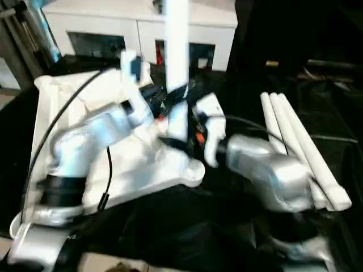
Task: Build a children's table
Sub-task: Pick table leg
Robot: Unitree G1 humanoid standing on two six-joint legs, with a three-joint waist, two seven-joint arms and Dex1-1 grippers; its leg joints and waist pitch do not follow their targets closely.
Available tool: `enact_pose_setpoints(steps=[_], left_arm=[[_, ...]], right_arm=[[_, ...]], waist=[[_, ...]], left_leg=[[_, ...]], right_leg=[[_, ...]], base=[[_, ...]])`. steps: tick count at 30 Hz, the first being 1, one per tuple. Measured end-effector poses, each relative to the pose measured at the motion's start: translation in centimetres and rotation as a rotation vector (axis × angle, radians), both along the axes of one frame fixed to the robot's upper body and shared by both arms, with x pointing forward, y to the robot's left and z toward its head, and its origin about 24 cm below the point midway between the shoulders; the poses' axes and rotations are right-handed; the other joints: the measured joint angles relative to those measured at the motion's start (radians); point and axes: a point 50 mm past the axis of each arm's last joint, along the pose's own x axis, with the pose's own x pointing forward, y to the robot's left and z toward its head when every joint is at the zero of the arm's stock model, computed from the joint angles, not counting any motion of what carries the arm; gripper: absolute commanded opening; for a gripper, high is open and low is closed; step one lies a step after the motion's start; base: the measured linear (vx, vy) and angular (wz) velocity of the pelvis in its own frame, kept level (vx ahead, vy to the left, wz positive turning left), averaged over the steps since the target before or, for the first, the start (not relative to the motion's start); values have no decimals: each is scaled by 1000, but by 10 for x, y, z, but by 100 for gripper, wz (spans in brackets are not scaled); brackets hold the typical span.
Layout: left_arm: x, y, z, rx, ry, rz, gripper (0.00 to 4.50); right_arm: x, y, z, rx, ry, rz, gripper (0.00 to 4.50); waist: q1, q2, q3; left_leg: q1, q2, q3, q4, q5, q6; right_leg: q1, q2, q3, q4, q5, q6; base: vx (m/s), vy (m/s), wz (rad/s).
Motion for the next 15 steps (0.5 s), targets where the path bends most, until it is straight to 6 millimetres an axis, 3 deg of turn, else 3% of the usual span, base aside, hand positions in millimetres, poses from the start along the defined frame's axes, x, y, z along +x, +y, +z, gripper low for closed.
enact_pose_setpoints(steps=[3,6,14,15], left_arm=[[3,-2,-2,15,24,113,293],[5,-5,-3,23,49,211,257],[5,-3,-1,-8,54,250,205],[5,-2,0,-10,53,248,200]], right_arm=[[3,6,-3,-11,-5,-53,190],[6,10,-5,-21,-1,-92,189],[8,19,-3,-14,-16,-107,189],[8,20,-3,-10,-16,-106,224]], waist=[[1,0,0],[2,0,0],[3,0,0],[3,0,0]], left_leg=[[-1,0,0,0,0,0],[-1,0,0,0,0,0],[-2,0,0,0,0,0],[-2,0,0,0,0,0]], right_leg=[[0,0,0,-1,0,0],[0,0,0,-1,0,0],[0,0,0,-2,1,0],[0,0,0,-2,1,0]], base=[[0,0,0],[0,0,0],[0,0,0],[0,0,0]])
